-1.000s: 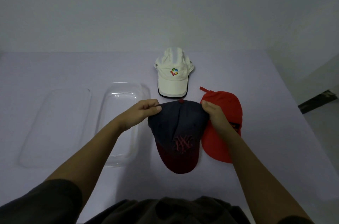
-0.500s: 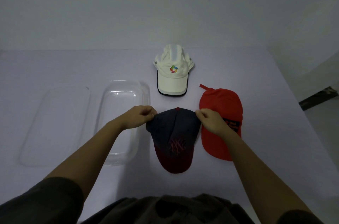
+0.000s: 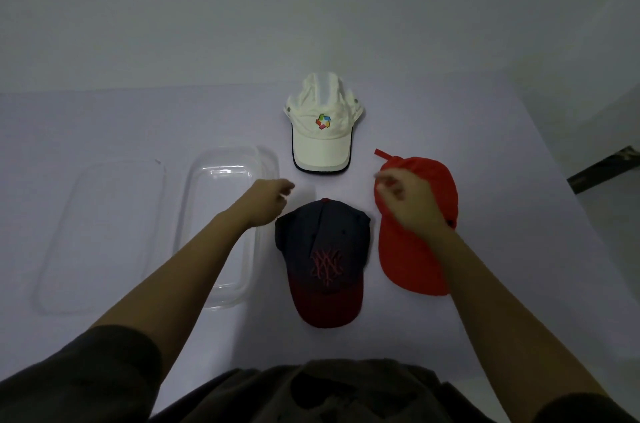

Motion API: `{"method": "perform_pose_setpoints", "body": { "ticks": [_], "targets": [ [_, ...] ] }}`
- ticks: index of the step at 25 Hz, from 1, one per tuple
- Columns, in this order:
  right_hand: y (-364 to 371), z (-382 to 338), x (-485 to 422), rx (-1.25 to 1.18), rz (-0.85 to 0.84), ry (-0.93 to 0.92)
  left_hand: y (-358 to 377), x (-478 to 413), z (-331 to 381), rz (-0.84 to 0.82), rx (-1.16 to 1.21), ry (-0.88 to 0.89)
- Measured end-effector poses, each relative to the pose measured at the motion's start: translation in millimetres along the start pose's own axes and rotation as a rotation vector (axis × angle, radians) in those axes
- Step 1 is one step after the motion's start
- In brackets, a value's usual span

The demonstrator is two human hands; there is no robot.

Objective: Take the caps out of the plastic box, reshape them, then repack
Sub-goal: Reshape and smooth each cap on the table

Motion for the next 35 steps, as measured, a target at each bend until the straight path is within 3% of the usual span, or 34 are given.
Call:
{"method": "perform_pose_setpoints", "body": {
  "ticks": [2,4,6,9,13,16,19,22,25,27,31,35],
  "targets": [
    [-44.3,8.2,4.0,-0.085,0.235,-0.027,-18.6,-1.7,17.2,0.153,0.096,0.044],
    [-76.4,39.5,6.6,-0.061,0.313,0.025,-22.9,-9.7,39.9,0.209,0.197,0.065],
    [-90.1,79.5,4.2,-0.034,0.181,0.159,-8.8,-24.2,70.5,0.131,0.313,0.09],
    [-82.0,121.5,3.3,-0.109,-0.158,0.351,35.7,-48.8,119.5,-0.129,0.499,0.094],
    [-67.2,139.6,1.0,-0.153,-0.362,0.369,82.5,-80.5,164.4,-0.332,0.497,0.173],
    [-70.6,138.5,-0.1,-0.121,-0.283,0.293,104.2,-91.2,164.6,-0.398,0.371,0.148],
    [-76.5,133.5,3.3,-0.003,-0.223,0.19,103.4,-90.0,172.3,-0.362,0.472,0.172],
    [-83.5,125.3,11.5,0.15,-0.226,0.078,94.1,-85.5,176.4,-0.343,0.37,0.253],
    [-88.9,118.1,18.6,0.154,-0.242,0.052,89.6,-76.3,179.7,-0.338,0.282,0.328],
    [-88.1,119.6,21.3,0.09,-0.251,0.056,89.1,-72.6,181.0,-0.321,0.283,0.355],
    [-87.3,131.1,21.5,-0.307,-0.25,0.118,88.7,-69.1,178.0,-0.369,0.589,0.281],
    [-92.4,139.5,17.4,-0.443,-0.002,0.132,90.9,-67.9,177.7,-0.392,0.715,0.205]
  ]
}}
Point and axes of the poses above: each hand's wrist, its own x-axis away from the middle knuckle, its own y-axis out of the palm, z = x × y, the point moved 7 cm from there along -x, towards the middle knuckle, and after that the axes turned 4 degrees about -z, right-handed, at the moved point
